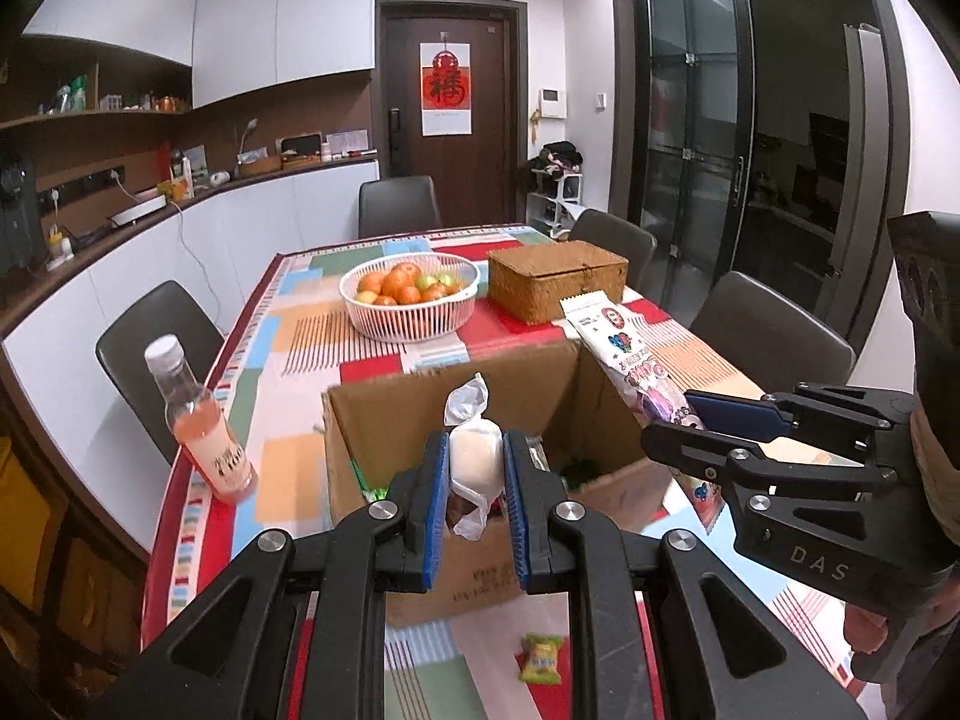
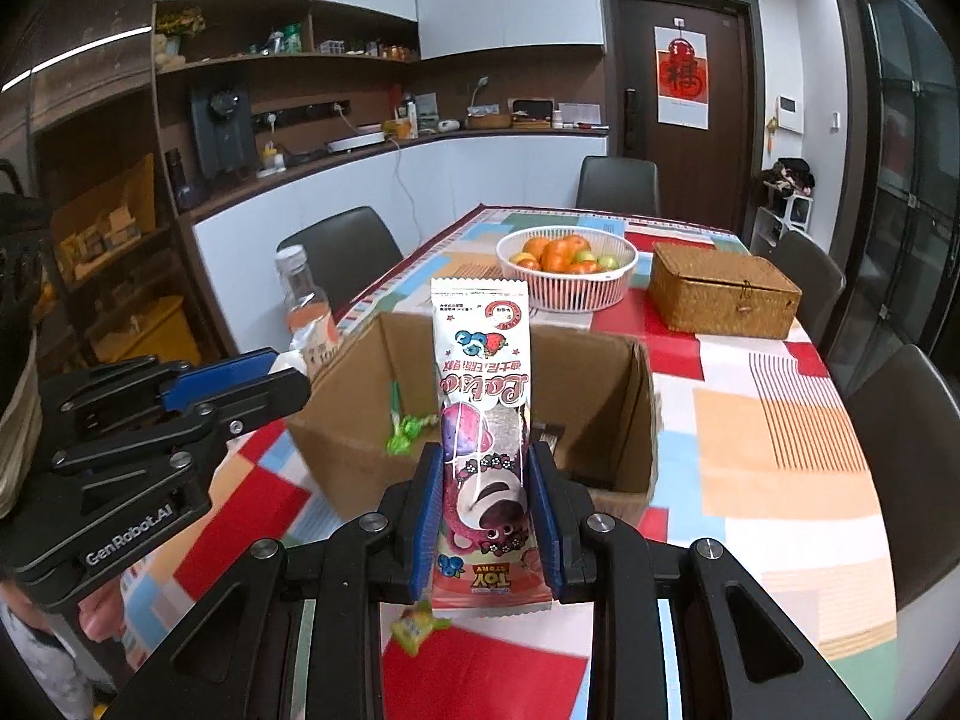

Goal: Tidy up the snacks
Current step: 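Carry both snacks over the box and open both grippers to drop them, then move the left tool from the box to the green-yellow candy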

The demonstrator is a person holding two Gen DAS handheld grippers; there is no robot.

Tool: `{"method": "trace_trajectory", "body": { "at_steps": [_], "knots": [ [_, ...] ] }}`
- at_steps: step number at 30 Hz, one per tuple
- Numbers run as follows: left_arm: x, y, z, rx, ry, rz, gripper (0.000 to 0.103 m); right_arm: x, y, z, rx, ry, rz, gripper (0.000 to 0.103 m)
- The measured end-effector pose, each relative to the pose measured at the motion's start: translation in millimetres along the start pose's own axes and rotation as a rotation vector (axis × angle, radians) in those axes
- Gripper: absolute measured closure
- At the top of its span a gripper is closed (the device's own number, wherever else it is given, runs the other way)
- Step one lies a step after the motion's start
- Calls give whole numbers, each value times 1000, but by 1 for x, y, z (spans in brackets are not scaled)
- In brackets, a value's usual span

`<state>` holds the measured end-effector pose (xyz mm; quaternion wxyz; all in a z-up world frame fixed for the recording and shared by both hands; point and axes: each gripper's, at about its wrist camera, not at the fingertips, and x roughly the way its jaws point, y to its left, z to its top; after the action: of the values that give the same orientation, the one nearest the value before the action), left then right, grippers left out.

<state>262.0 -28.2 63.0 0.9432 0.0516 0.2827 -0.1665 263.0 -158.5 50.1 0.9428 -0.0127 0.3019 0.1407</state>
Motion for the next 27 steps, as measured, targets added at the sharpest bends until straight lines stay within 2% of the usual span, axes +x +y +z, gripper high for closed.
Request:
{"method": "trace_trajectory", "body": {
  "at_steps": [8,12,13,15,16,17,20,27],
  "knots": [
    [39,16,19,-46,68,-12,84,27,-6,26,-30,4,-39,74],
    [58,20,27,-37,94,12,84,44,-10,34,-31,28,-43,74],
    [61,20,29,-36,98,19,83,47,-12,34,-27,33,-47,74],
    [65,22,29,-38,104,43,68,52,-15,37,-14,29,-57,71],
    [64,23,28,-45,97,53,58,54,-17,38,-1,33,-71,62],
    [62,24,26,-49,91,57,55,55,-19,38,13,31,-82,59],
    [55,22,20,-42,84,64,54,51,-23,33,33,13,-97,50],
    [27,9,1,1,51,61,51,28,-19,14,35,-6,-83,48]
  ]
}}
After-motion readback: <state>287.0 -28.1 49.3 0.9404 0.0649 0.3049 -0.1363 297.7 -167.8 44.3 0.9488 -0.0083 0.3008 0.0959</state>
